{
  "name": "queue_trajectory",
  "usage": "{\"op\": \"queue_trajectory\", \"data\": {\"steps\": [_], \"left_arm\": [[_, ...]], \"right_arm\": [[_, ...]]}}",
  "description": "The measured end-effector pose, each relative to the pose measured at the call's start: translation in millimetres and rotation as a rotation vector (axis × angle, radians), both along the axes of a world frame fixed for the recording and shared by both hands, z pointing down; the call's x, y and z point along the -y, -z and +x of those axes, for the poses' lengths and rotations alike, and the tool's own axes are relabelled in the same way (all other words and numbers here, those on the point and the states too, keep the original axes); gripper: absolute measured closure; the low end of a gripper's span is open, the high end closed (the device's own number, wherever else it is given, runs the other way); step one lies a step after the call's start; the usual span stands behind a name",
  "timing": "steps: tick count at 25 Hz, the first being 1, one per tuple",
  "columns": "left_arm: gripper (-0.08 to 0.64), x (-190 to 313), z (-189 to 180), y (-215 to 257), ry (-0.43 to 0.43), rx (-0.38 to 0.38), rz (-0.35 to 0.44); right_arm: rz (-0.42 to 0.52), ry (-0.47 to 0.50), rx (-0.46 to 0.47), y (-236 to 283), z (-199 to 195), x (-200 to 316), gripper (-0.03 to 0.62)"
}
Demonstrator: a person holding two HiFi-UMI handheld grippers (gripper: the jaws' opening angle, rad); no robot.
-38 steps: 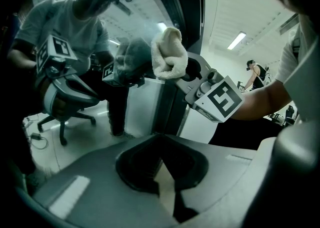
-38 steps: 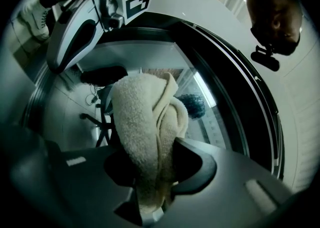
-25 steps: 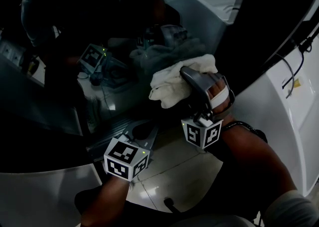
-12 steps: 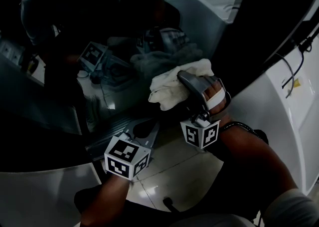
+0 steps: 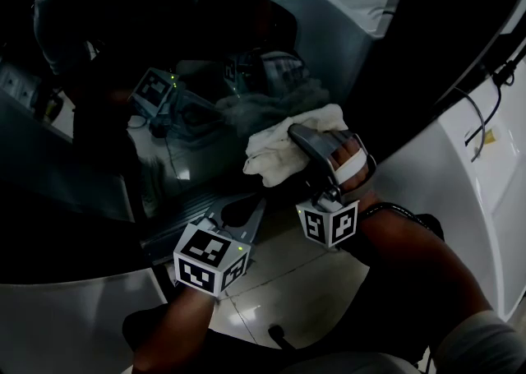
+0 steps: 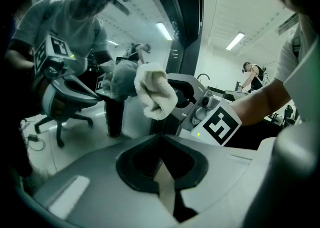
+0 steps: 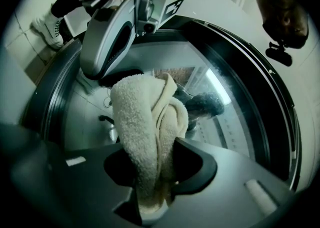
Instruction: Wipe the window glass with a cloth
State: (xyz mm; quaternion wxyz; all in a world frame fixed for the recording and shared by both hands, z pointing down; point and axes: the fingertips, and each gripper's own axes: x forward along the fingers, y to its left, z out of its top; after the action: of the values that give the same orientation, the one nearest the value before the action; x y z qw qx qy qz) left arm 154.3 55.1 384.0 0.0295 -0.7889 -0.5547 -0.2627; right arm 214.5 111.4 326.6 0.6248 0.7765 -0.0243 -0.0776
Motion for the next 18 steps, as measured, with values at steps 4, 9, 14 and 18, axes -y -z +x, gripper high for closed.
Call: {"op": "queue_trajectory", "data": {"steps": [4,9,14,18], "left_arm": [[0.543,5,-1,-9,0.000,-0.008,-0.006],[0.543,8,-2,-14,-0.001,-0.013,-0.013],[0.543,3,-7,-19,0.002,-0.021,-0.017],[0.543,1,-6,-17,0.002,-0.019,-0.014]], "right_arm": [[-0.011,0.006,0.008,-13,-1,7,0.463],[-0.038,0.013,0.045,-33,-2,14,0.462],[-0.051,0.019,0.064,-47,-8,10,0.460],[-0.059,0.021,0.085,-52,-7,9,0.460]]}}
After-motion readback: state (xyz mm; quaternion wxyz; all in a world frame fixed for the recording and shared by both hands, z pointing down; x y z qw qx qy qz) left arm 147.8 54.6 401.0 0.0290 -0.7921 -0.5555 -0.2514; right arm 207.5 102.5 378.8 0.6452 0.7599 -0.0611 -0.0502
